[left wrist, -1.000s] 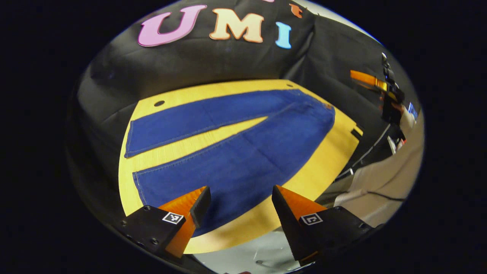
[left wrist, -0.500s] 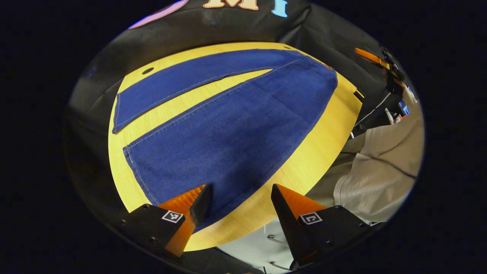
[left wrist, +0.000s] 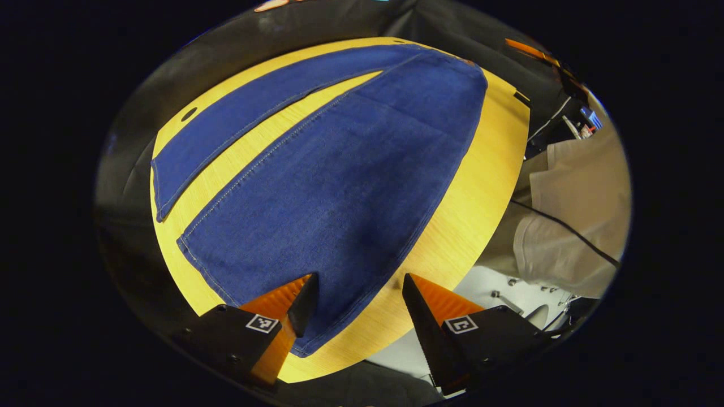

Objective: Grasp the waist and the cuffs of the jeans and fold them to make the two legs overlap; first hold the waist and fold one-third of the jeans toward the cuffs, then hold the cuffs and fold the remaining one-third in the same direction to finish folding.

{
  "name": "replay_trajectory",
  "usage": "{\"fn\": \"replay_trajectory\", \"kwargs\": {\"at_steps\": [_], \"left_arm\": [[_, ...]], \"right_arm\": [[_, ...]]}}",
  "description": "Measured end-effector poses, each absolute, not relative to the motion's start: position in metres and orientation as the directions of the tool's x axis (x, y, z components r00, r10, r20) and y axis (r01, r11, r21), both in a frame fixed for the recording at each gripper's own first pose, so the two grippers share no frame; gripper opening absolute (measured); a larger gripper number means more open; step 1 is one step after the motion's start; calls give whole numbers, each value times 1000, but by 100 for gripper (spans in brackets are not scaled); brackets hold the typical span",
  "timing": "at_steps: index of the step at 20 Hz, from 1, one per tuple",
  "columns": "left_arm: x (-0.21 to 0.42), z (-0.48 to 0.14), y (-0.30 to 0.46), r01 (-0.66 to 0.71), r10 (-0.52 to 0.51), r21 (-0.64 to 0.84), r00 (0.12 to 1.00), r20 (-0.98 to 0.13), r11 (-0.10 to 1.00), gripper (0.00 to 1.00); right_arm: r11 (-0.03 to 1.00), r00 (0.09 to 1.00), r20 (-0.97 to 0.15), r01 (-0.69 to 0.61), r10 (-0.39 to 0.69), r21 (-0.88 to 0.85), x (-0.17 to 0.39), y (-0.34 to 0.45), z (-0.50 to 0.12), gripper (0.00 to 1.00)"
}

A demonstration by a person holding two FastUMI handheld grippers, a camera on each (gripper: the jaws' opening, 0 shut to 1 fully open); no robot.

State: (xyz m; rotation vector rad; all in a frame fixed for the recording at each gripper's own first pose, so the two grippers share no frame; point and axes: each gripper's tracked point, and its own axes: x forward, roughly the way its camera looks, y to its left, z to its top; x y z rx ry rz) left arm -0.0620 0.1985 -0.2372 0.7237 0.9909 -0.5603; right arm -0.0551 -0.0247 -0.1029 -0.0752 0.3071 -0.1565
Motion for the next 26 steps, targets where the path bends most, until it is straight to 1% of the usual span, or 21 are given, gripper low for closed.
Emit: {"fn": "replay_trajectory", "kwargs": {"at_steps": [1,3,4,5,6,9,10,11,14,15,16,17,18,19,20,21,22,23,24,25,26], "left_arm": [[-61,-238,197,715,-96,289,445,-890,637,92],[-64,-240,201,722,-72,309,444,-893,619,87],[-61,-239,201,725,-78,315,452,-889,613,87],[-62,-240,203,718,-68,312,446,-892,622,87],[-62,-239,202,705,-73,306,452,-889,640,86],[-66,-242,198,709,-83,318,469,-880,630,82],[-68,-243,196,707,-87,319,474,-876,631,76],[-70,-246,193,705,-89,320,477,-874,633,69],[-70,-245,192,692,-85,332,494,-865,641,36],[-67,-245,193,688,-78,340,499,-863,641,22],[-66,-245,194,684,-69,342,498,-865,644,8],[-65,-245,194,678,-60,342,494,-867,651,4],[-65,-245,195,668,-45,336,484,-874,664,0],[-65,-245,194,662,-36,331,476,-879,672,0],[-65,-245,194,659,-28,326,466,-884,678,0],[-65,-246,193,656,-25,320,459,-888,683,0],[-64,-246,193,655,-23,315,453,-891,686,0],[-64,-245,193,655,-24,314,452,-892,687,0],[-64,-245,193,654,-22,316,454,-891,688,0],[-63,-245,193,651,-17,317,452,-892,690,0],[-62,-245,193,645,-11,315,449,-894,696,0]], "right_arm": [[984,940,-298,143,-168,-102,-57,-26,-104,98],[982,934,-310,148,-177,-117,-59,-31,-109,98],[982,931,-318,148,-179,-119,-60,-32,-112,94],[983,930,-323,145,-174,-112,-61,-32,-114,94],[985,930,-330,141,-165,-97,-60,-30,-117,98],[990,921,-363,131,-143,-57,-56,-26,-134,98],[991,919,-370,127,-137,-50,-56,-24,-137,94],[992,918,-374,122,-128,-41,-56,-23,-140,98],[994,911,-399,105,-106,-25,-55,-20,-152,98],[995,907,-411,95,-97,-26,-55,-20,-156,94],[996,904,-419,84,-88,-27,-55,-21,-157,98],[997,900,-429,69,-75,-30,-54,-21,-160,98],[998,895,-442,52,-63,-36,-52,-22,-163,94],[998,889,-456,34,-51,-46,-53,-25,-166,98],[998,881,-472,11,-37,-57,-52,-27,-170,94],[997,871,-491,-14,-23,-71,-51,-28,-175,94],[995,861,-509,-40,-11,-89,-50,-33,-180,98],[991,849,-529,-70,0,-112,-49,-44,-187,98],[985,831,-556,-99,4,-141,-48,-54,-195,98],[977,807,-591,-131,5,-169,-49,-66,-207,94],[967,780,-626,-161,3,-197,-51,-79,-216,98]]}}
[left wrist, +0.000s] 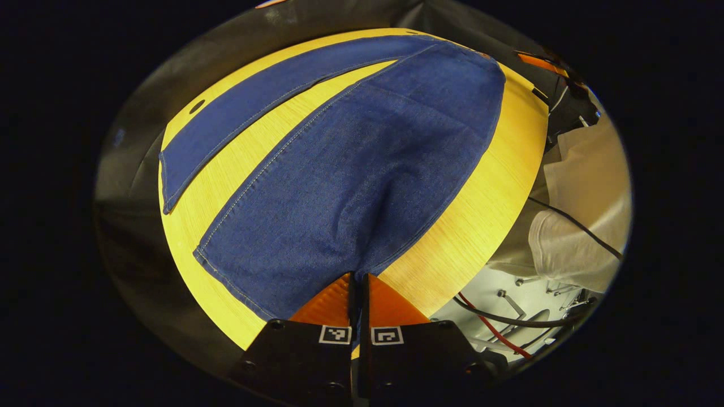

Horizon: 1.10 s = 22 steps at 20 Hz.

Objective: Grasp the waist and the cuffs of the jeans and fold them to make the two legs overlap; first hold the waist and fold one-third of the jeans toward the cuffs, then hold the cuffs and fold the remaining one-third in the same direction to finish folding.

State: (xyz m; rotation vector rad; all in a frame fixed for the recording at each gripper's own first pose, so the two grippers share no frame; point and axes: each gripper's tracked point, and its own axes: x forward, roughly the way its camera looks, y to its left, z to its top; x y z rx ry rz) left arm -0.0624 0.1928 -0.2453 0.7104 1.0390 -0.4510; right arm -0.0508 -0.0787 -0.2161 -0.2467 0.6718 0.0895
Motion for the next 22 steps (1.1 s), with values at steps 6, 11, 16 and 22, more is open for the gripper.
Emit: {"fn": "replay_trajectory", "kwargs": {"at_steps": [6,11,16,22], "left_arm": [[-62,-246,193,625,13,282,398,-917,728,0],[-61,-246,194,592,41,290,397,-917,752,0],[-59,-247,193,564,54,310,424,-904,766,0],[-59,-247,193,561,51,299,414,-909,772,0]], "right_arm": [[881,607,-795,-377,1,-286,-51,-131,-273,95],[841,491,-871,-465,-15,-277,-48,-166,-303,99],[837,412,-911,-497,-3,-228,-41,-175,-321,99],[832,388,-921,-517,18,-201,-40,-173,-322,97]]}}
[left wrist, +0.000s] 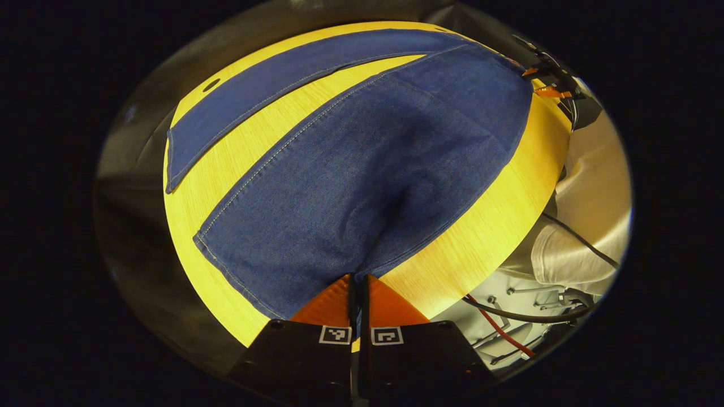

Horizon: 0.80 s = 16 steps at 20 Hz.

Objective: Grasp the waist and the cuffs of the jeans and fold them to make the two legs overlap; first hold the waist and fold one-third of the jeans toward the cuffs, then hold the cuffs and fold the remaining one-third in the same direction to finish folding.

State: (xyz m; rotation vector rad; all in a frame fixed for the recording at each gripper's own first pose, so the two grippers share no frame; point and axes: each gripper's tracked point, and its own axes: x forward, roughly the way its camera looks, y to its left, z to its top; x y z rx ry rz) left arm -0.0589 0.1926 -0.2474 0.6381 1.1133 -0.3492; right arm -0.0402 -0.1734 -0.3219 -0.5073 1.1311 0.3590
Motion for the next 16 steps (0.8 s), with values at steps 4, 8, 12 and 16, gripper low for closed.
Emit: {"fn": "replay_trajectory", "kwargs": {"at_steps": [4,8,12,16], "left_arm": [[-58,-249,191,558,44,274,389,-920,783,0],[-60,-248,192,566,45,256,360,-932,784,0],[-59,-249,191,565,35,268,389,-921,780,0],[-59,-247,193,452,18,295,523,-852,842,0]], "right_arm": [[838,384,-923,-502,-5,-213,-30,-177,-319,69],[805,432,-902,-538,6,-252,-9,-183,-310,25],[887,430,-902,-404,-32,-224,-14,-180,-306,13],[928,425,-899,-285,-102,-240,-14,-182,-309,5]]}}
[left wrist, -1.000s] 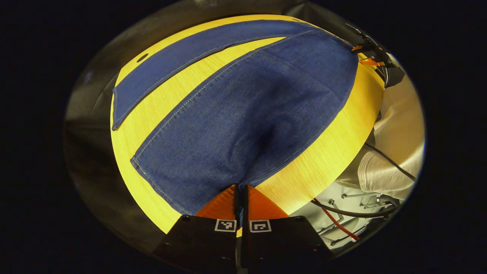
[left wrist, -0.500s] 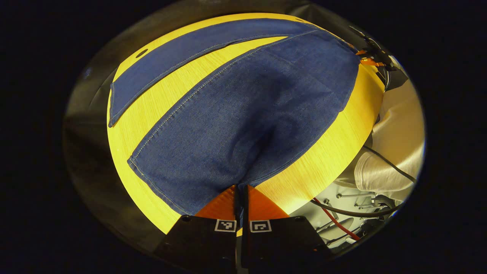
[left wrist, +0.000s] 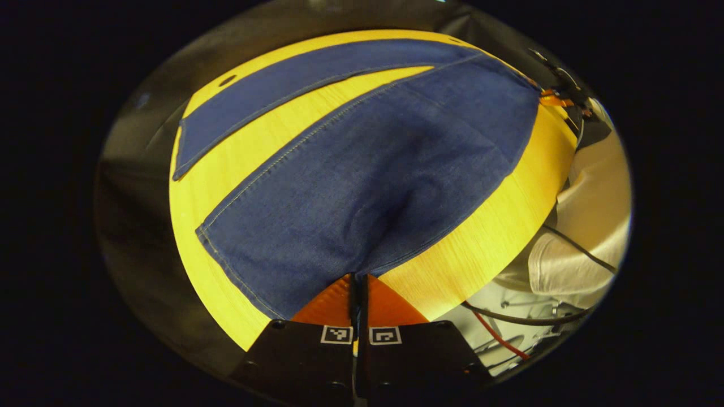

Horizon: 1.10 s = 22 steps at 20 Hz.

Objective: Grasp the waist and the cuffs of the jeans and fold them to make the two legs overlap; first hold the waist and fold one-third of the jeans toward the cuffs, then hold the cuffs and fold the remaining one-third in the same direction to finish folding.

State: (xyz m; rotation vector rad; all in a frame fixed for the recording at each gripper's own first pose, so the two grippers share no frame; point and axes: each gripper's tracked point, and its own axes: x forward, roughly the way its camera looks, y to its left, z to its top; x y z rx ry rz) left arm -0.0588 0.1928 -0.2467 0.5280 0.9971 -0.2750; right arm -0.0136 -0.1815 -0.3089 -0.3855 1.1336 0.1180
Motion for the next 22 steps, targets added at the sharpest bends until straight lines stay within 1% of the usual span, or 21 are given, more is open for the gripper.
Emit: {"fn": "replay_trajectory", "kwargs": {"at_steps": [2,3,5,7,8,9,10,11,14,17,21,22], "left_arm": [[-58,-246,194,371,23,292,584,-812,881,0],[-58,-245,195,347,31,291,594,-804,892,0],[-59,-240,193,321,38,294,615,-787,901,0],[-59,-225,189,265,42,276,647,-761,924,0],[-57,-213,187,228,41,262,676,-735,938,0],[-51,-197,183,191,38,245,712,-701,951,0],[-43,-179,179,158,29,224,755,-655,962,0],[-33,-165,177,122,24,199,797,-604,972,0],[-10,-132,177,12,59,149,885,-462,989,0],[-4,-118,176,-43,87,122,919,-384,992,0],[10,-101,167,-90,101,50,953,-285,995,0],[12,-94,163,-95,98,24,960,-260,995,0]], "right_arm": [[934,431,-894,-255,-122,-250,-13,-181,-310,5],[937,417,-900,-251,-123,-244,-17,-180,-308,3],[940,415,-901,-240,-125,-241,-13,-180,-302,3],[936,442,-888,-244,-125,-254,-10,-176,-290,3],[936,463,-877,-239,-125,-259,-7,-173,-281,3],[937,484,-866,-229,-125,-263,-4,-171,-272,0],[940,507,-853,-213,-126,-266,1,-170,-261,0],[945,520,-844,-193,-129,-263,6,-170,-253,3],[971,597,-794,-102,-113,-215,35,-166,-221,2],[983,649,-754,-52,-99,-173,64,-164,-192,2],[976,690,-713,-46,-125,-215,109,-163,-171,2],[973,698,-704,-46,-130,-225,120,-163,-169,0]]}}
